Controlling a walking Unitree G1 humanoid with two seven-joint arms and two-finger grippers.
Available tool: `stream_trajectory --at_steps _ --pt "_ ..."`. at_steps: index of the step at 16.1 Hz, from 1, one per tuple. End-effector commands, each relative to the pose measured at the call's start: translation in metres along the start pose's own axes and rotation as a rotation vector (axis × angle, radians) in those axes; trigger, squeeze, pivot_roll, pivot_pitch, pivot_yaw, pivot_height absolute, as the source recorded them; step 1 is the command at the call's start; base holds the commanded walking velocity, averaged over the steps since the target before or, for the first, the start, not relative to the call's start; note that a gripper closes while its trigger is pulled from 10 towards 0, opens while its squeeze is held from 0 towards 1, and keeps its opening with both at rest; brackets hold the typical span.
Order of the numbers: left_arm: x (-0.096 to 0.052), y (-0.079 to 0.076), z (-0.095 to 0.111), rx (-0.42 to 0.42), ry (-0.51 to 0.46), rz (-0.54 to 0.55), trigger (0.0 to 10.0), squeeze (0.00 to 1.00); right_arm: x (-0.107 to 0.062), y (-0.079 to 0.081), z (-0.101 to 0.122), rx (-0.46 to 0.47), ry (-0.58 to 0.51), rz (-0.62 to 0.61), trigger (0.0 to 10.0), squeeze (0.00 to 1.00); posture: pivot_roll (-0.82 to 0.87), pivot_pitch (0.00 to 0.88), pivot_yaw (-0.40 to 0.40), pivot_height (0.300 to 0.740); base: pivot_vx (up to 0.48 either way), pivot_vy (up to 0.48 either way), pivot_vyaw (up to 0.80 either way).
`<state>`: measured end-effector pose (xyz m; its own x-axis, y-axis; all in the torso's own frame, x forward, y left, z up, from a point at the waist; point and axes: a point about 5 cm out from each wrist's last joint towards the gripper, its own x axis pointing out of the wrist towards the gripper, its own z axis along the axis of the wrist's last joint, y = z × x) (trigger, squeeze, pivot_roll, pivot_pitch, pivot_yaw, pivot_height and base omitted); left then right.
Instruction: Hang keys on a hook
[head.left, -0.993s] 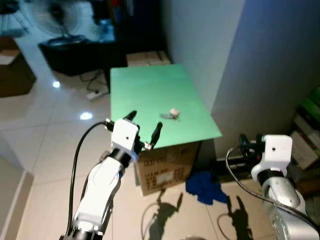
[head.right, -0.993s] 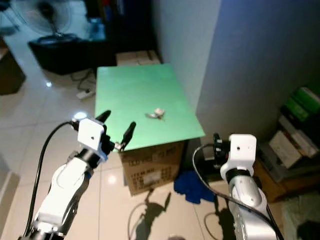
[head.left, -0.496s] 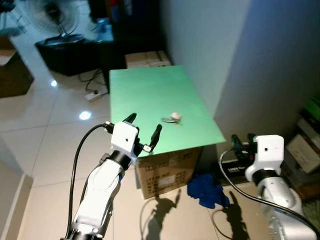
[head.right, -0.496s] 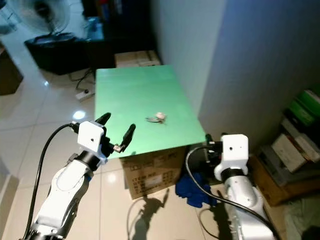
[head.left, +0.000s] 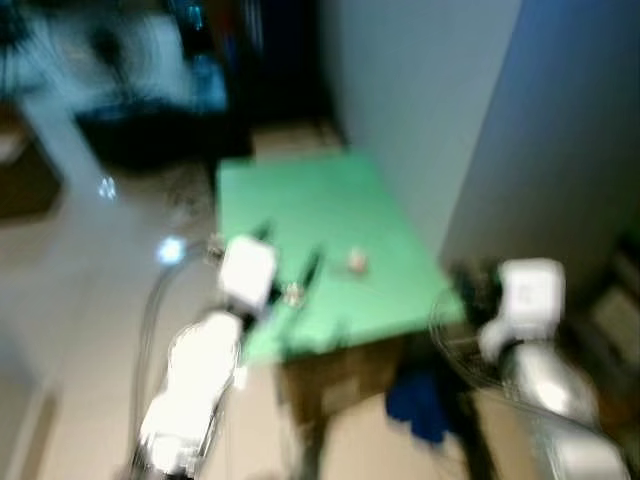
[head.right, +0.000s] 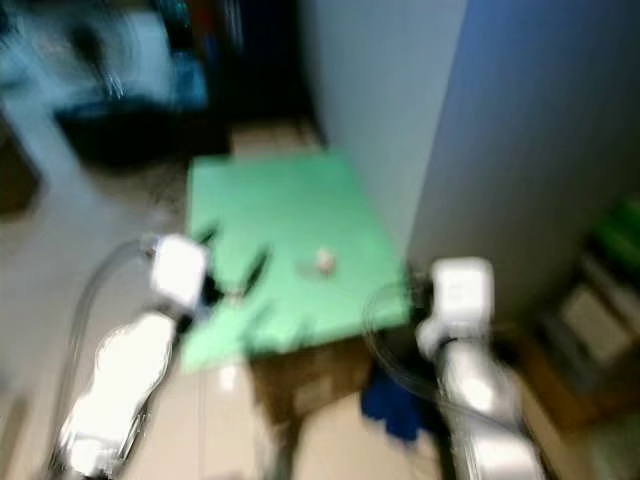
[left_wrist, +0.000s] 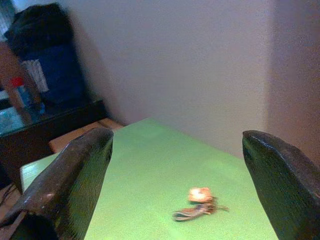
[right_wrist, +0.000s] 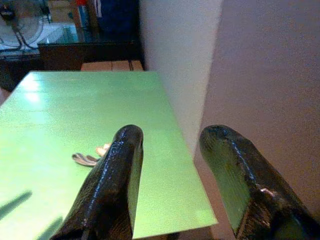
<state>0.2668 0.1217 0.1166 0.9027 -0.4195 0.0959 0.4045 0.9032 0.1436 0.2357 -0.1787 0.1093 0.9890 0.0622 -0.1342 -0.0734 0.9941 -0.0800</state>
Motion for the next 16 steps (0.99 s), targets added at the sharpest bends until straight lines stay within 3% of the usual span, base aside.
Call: stream_trajectory --at_steps 1,2,7,10,13,16 --pt "0.004 -0.002 0.005 0.003 -0.018 -0.012 10.0 0.00 -0.001 -0.010 0.003 -0.040 -0.011 -0.028 10.0 0.00 -0.13 0.013 0.060 0.740 0.398 0.000 0.00" --pt "0.004 -0.001 0.005 0.006 -0.018 -0.016 10.0 0.00 -0.002 -0.008 0.002 -0.091 -0.003 -0.001 10.0 0.00 -0.13 0.009 0.060 0.740 0.394 0.000 0.00" --pt "0.001 -0.002 0.002 0.015 -0.007 -0.031 10.0 0.00 -0.001 -0.007 0.000 -0.138 0.010 0.019 10.0 0.00 -0.13 0.000 0.064 0.740 0.396 0.000 0.16" --pt "0.001 0.001 0.003 0.018 -0.006 -0.023 10.0 0.00 -0.002 0.002 -0.003 -0.126 0.014 0.084 10.0 0.00 -0.12 0.006 0.058 0.740 0.395 0.000 0.80" --pt "-0.002 0.005 0.002 0.005 0.002 -0.018 10.0 0.00 -0.005 0.009 -0.007 -0.094 0.023 0.116 10.0 0.00 -0.11 0.006 0.061 0.740 0.250 0.000 0.00" --pt "-0.011 -0.003 -0.007 -0.006 0.056 -0.136 10.0 0.00 -0.011 -0.001 -0.034 -0.094 0.194 0.027 10.0 0.00 -0.11 0.007 0.072 0.740 0.000 0.000 0.00"
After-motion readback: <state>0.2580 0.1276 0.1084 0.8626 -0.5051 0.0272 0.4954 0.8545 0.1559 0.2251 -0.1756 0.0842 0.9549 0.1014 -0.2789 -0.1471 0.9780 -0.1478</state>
